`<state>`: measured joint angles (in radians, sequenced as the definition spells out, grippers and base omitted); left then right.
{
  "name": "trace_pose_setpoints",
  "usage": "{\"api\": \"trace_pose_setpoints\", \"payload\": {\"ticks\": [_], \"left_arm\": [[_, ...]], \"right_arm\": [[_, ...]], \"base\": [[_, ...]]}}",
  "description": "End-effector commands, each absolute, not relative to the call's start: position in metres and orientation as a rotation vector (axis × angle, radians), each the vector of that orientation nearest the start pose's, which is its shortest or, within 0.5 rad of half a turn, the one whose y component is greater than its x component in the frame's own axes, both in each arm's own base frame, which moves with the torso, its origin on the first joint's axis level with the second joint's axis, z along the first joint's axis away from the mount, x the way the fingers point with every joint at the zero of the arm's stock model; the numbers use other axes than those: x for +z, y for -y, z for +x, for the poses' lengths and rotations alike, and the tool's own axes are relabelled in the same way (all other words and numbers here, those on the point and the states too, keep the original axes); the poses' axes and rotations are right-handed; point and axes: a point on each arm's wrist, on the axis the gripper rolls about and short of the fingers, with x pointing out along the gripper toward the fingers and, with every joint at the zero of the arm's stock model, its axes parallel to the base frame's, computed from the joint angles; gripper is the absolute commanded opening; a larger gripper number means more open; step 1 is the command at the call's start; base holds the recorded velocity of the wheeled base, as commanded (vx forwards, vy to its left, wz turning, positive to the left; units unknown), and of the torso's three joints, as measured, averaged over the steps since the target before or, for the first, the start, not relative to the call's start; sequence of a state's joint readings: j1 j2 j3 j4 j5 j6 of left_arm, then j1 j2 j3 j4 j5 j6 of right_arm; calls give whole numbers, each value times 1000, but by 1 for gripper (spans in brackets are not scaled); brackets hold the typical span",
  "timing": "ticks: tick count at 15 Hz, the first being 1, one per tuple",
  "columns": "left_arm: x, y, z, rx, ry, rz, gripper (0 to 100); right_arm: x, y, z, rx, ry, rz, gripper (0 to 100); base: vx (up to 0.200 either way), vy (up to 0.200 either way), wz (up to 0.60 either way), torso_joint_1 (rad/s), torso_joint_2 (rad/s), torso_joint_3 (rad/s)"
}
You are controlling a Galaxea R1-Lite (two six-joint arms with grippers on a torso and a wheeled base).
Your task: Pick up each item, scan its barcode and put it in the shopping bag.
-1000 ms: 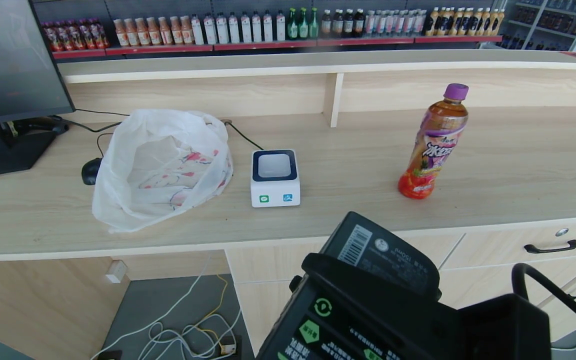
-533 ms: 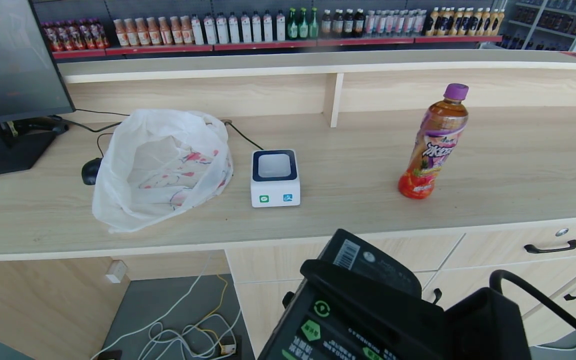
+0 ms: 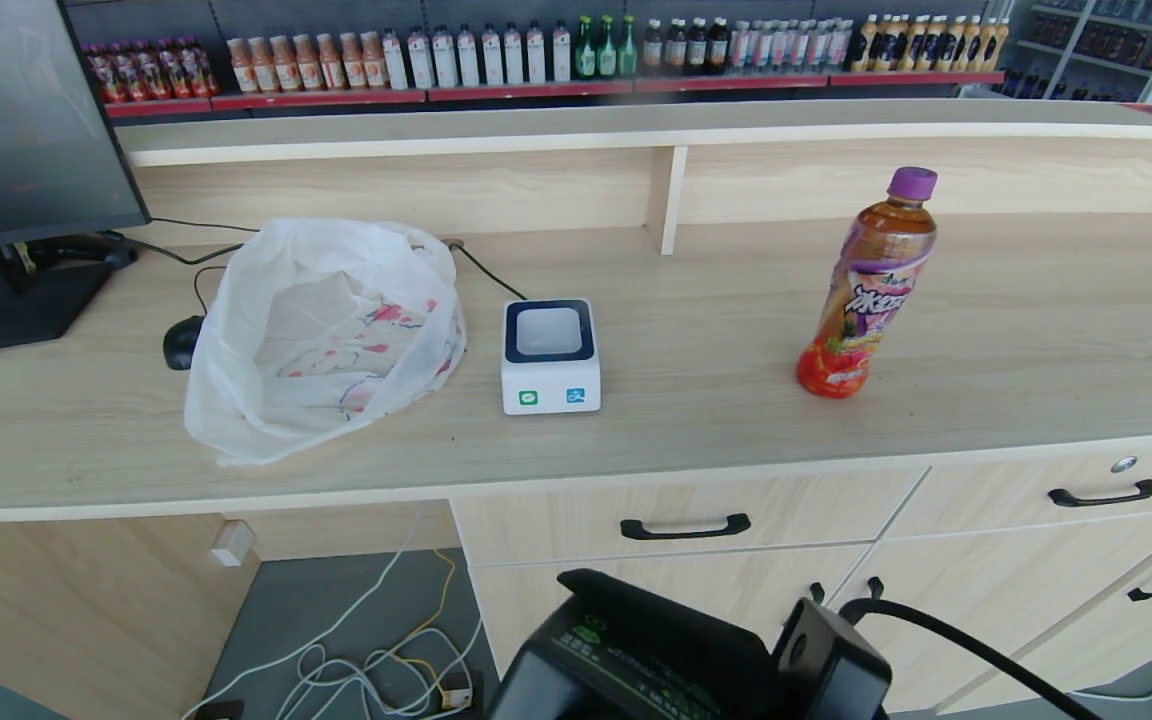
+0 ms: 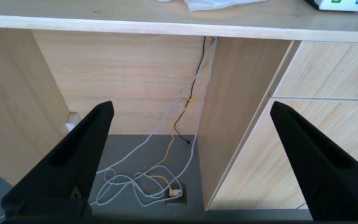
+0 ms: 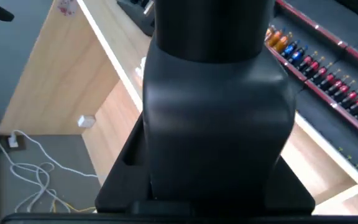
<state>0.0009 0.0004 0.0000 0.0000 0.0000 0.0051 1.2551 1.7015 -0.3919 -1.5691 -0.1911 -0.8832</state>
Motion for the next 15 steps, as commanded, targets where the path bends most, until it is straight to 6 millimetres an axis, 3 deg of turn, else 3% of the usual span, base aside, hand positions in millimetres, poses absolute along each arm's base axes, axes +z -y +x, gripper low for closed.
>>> {"api": "trace_pose_setpoints", "payload": {"ticks": [1,4,8,13,15], "left_arm": [[75,0,-23,2,0,5,100],[75,0,-23,0,0,5,100],[75,0,-23,2,0,5,100],[75,0,-23,0,0,6,100],[75,0,-23,3,0,5,100]], "right_arm": [[156,-255,87,939,549,-569,0],[150,-265,92,964,454,-434,0],[157,-266,95,965,433,-336,0],[173,-262,130,785,329,-64,0],[189,-252,169,666,359,20,0]], "base": [[0,0,0,0,0,0],[0,0,0,0,0,0],[0,0,0,0,0,0],[0,0,0,0,0,0],[0,0,0,0,0,0]]}}
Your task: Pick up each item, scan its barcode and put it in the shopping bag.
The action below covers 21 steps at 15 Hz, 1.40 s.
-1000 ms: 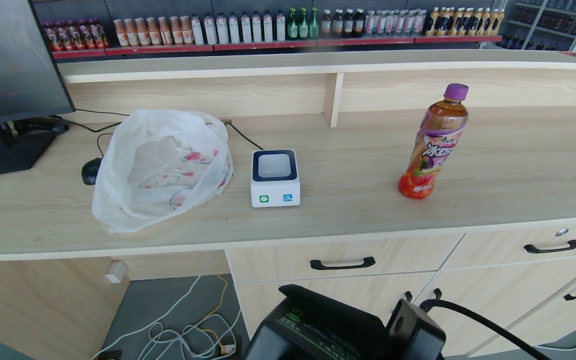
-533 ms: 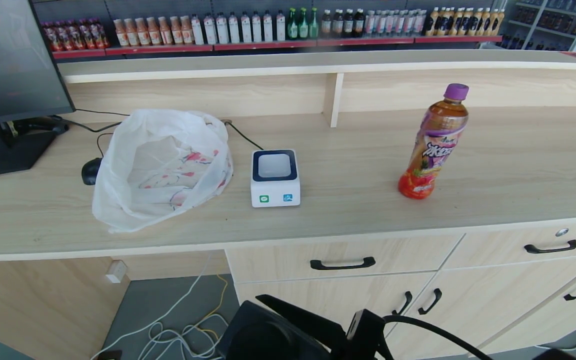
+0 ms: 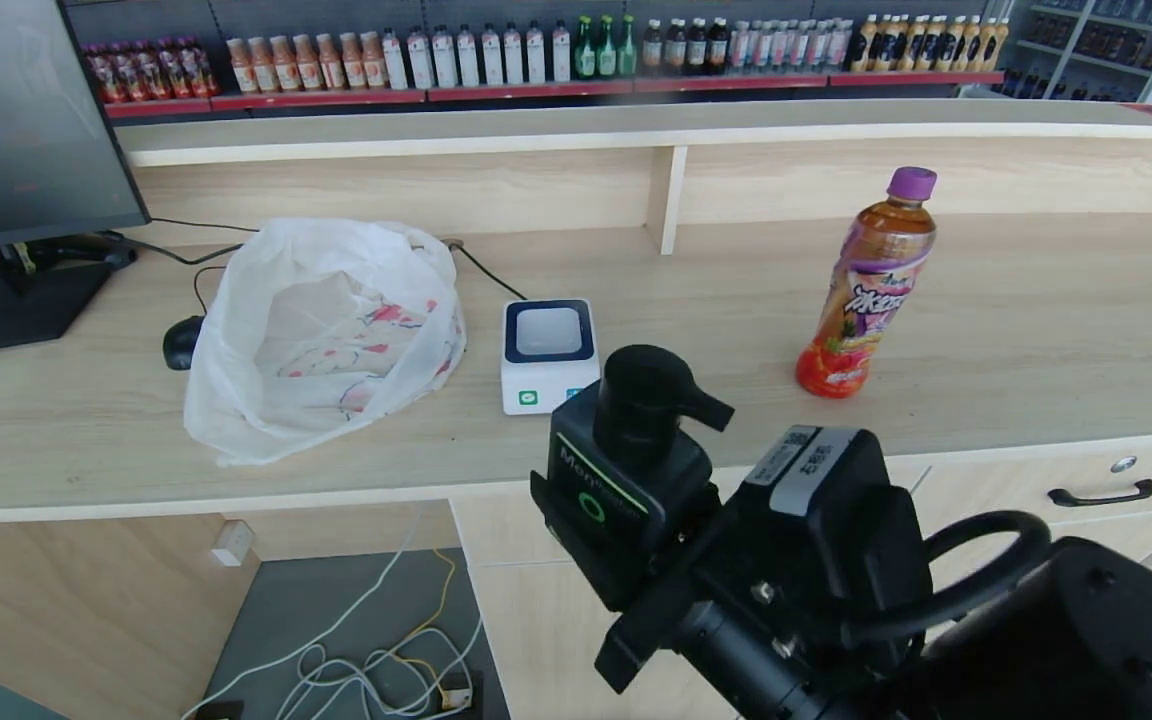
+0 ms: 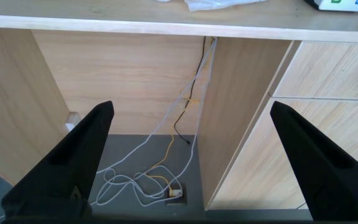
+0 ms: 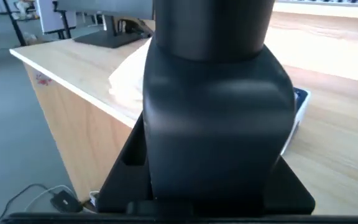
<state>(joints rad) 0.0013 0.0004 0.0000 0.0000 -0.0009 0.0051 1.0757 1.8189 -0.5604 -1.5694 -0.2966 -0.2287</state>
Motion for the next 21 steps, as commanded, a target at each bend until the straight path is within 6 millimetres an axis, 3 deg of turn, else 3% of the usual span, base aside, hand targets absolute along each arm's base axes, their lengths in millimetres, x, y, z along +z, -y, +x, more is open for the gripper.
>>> {"api": "trace_pose_setpoints", "payload": {"ticks": [1,4,11,14,17,21], "left_arm": [[75,0,-23,0,0,5,100],[75,0,-23,2,0,6,100],[75,0,-23,0,0,5,100],[75,0,-23,0,0,6,100],[75,0,-23,3,0,2,100],[75,0,-23,3,0,-2,100]], "right_arm": [[195,-244,188,631,385,32,0],[206,-227,223,578,430,75,0],[233,-215,255,408,514,196,0],[233,-214,259,359,504,235,0],[234,-196,267,303,503,241,0],[233,-191,265,297,495,246,0]], "base": [[0,0,0,0,0,0],[0,0,0,0,0,0],[0,0,0,0,0,0],[0,0,0,0,0,0],[0,200,0,1,4,2],[0,200,0,4,5,2]]}}
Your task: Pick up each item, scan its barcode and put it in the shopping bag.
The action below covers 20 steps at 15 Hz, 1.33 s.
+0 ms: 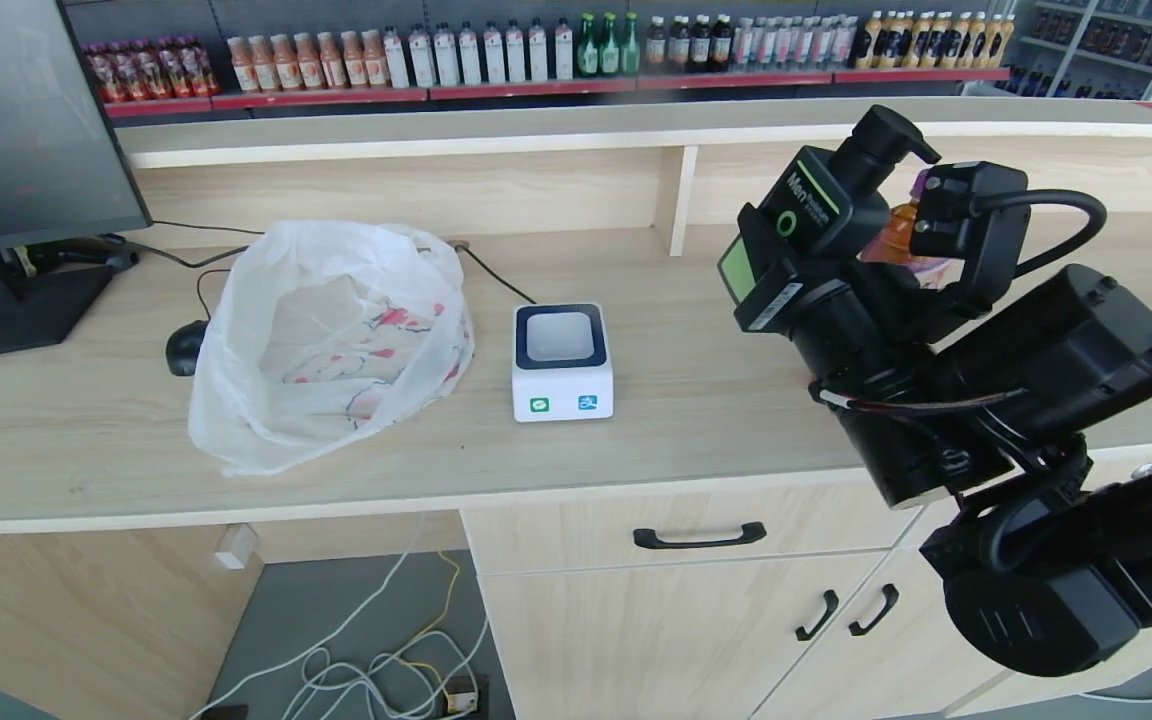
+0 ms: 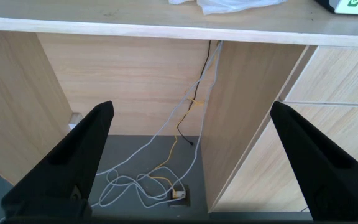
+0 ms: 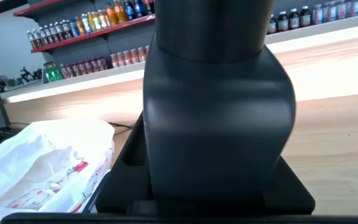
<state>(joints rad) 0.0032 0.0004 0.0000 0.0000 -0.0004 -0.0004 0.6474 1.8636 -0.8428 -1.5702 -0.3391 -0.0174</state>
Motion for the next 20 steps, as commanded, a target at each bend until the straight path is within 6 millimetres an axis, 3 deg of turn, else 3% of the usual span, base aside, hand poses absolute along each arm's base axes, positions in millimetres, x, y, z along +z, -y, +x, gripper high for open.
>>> {"api": "trace_pose_setpoints", "payload": {"ticks": [1,5,12,20], "left_arm": [[75,0,-23,3,0,0,100],[75,0,-23,3,0,2,100],[75,0,-23,3,0,3,100],[75,0,-23,3,0,3,100]], "right_arm": [[233,-191,265,297,494,246,0],[235,-190,266,294,503,248,0],[234,-193,268,298,503,249,0],[204,-211,285,388,393,438,0]], "base": [[0,200,0,17,12,-2],[0,200,0,4,2,0],[0,0,0,0,0,0],[0,0,0,0,0,0]]}}
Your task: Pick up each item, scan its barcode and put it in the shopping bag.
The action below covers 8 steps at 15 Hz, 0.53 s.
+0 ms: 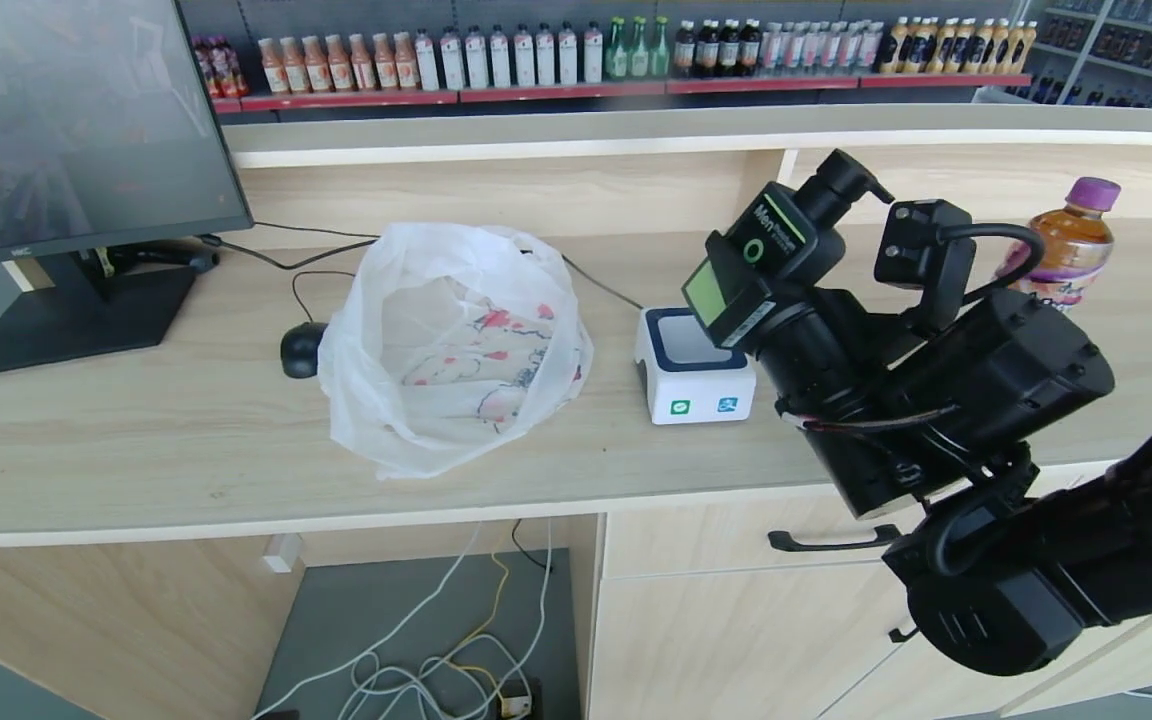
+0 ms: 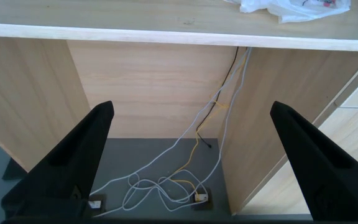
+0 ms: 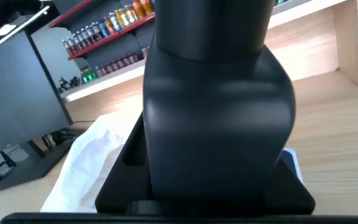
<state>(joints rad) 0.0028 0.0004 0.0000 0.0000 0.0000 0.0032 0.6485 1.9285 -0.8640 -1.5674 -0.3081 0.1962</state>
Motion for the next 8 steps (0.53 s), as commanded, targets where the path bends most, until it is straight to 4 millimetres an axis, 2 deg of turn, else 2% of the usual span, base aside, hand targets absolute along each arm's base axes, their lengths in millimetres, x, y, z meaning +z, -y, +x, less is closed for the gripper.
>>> {"api": "trace_pose_setpoints", "payload": {"ticks": [1,2,4,8], "left_arm": [[75,0,-23,3,0,5,100],[75,0,-23,3,0,5,100],[75,0,-23,3,0,3,100],[75,0,-23,2,0,3,100]], "right_arm": [[203,-216,292,397,374,482,0],[203,-216,292,397,374,482,0],[203,-221,300,409,278,603,0],[212,-214,316,385,204,762,0]], "base": [[0,0,0,0,0,0],[0,0,0,0,0,0],[0,0,0,0,0,0],[0,0,0,0,0,0]]}}
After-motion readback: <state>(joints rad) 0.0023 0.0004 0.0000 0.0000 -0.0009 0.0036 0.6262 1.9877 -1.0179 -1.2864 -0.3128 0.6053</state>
